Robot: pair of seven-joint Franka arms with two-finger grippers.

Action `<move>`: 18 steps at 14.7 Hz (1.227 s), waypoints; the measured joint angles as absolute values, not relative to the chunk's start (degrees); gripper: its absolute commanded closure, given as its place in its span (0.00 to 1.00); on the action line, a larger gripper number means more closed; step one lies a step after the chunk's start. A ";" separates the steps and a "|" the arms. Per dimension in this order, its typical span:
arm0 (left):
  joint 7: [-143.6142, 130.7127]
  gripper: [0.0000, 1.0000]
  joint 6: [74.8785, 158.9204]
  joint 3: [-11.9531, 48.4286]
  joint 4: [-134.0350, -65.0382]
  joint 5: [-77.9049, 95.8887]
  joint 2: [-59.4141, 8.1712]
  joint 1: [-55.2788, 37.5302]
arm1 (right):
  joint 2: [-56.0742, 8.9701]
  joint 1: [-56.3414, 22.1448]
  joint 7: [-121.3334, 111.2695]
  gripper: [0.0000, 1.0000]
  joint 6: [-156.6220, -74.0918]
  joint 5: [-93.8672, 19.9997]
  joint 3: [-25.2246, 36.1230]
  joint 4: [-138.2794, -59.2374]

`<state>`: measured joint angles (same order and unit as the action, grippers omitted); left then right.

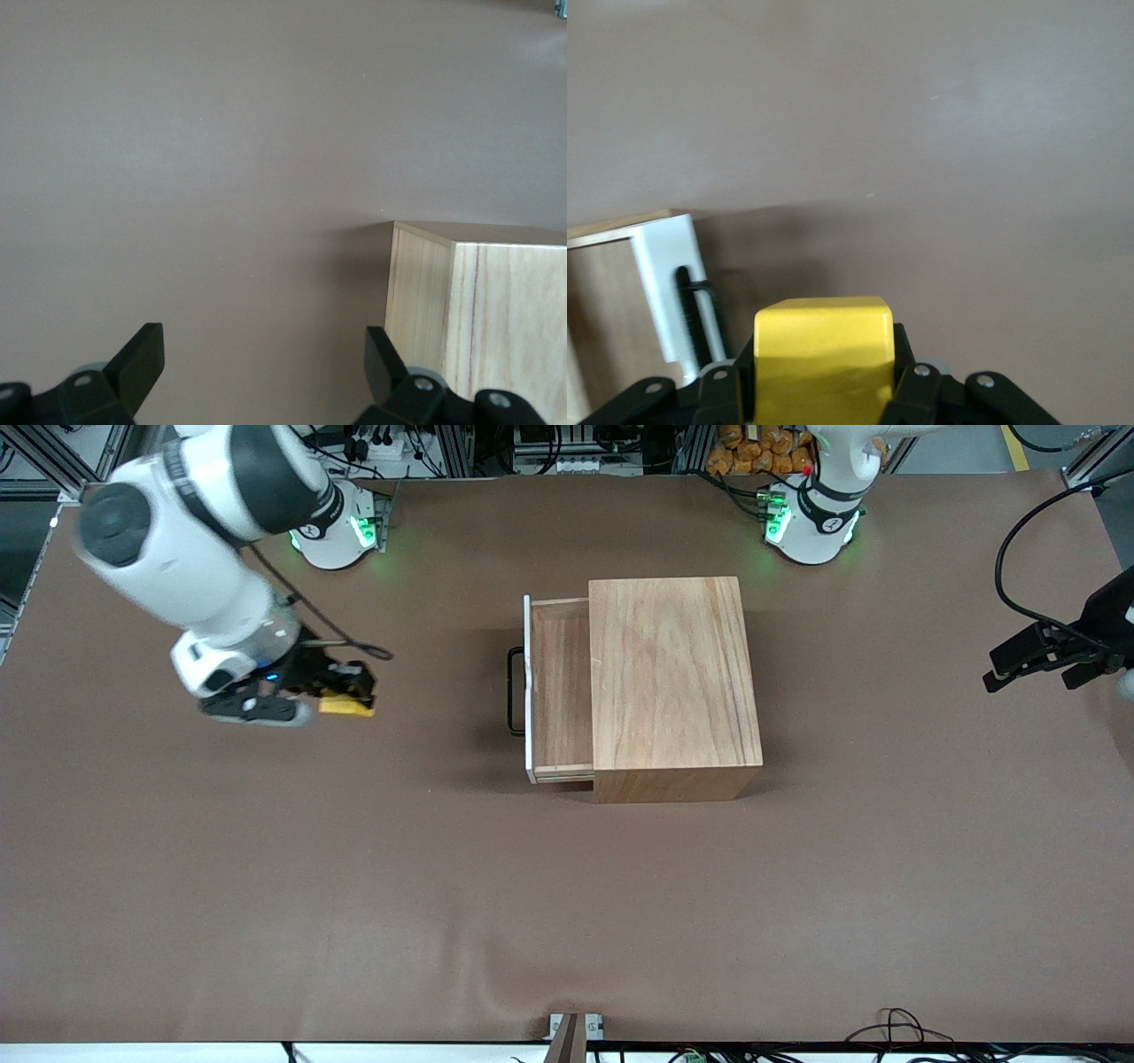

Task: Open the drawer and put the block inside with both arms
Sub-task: 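Carry the yellow cube with the right gripper over the open drawer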

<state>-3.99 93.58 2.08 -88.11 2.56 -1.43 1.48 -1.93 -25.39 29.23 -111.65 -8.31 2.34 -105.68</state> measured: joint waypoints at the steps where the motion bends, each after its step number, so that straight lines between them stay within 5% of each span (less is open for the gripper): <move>1: -3.99 0.00 93.56 2.06 -88.11 2.56 -1.31 1.76 | -2.03 -27.67 32.20 0.92 -112.82 -7.74 2.29 -105.70; 12: -3.95 0.00 93.59 2.07 -88.11 2.55 -1.26 2.79 | -13.37 -44.73 46.25 0.83 -125.59 1.38 2.33 -100.92; 18: -2.16 0.00 95.07 2.05 -87.32 3.89 -1.30 4.37 | -20.72 -47.10 49.37 0.80 -132.80 3.53 2.38 -98.47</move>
<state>-2.16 95.07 2.05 -87.32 3.89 -1.30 4.37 -20.72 -47.10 49.37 -132.80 3.53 2.38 -98.47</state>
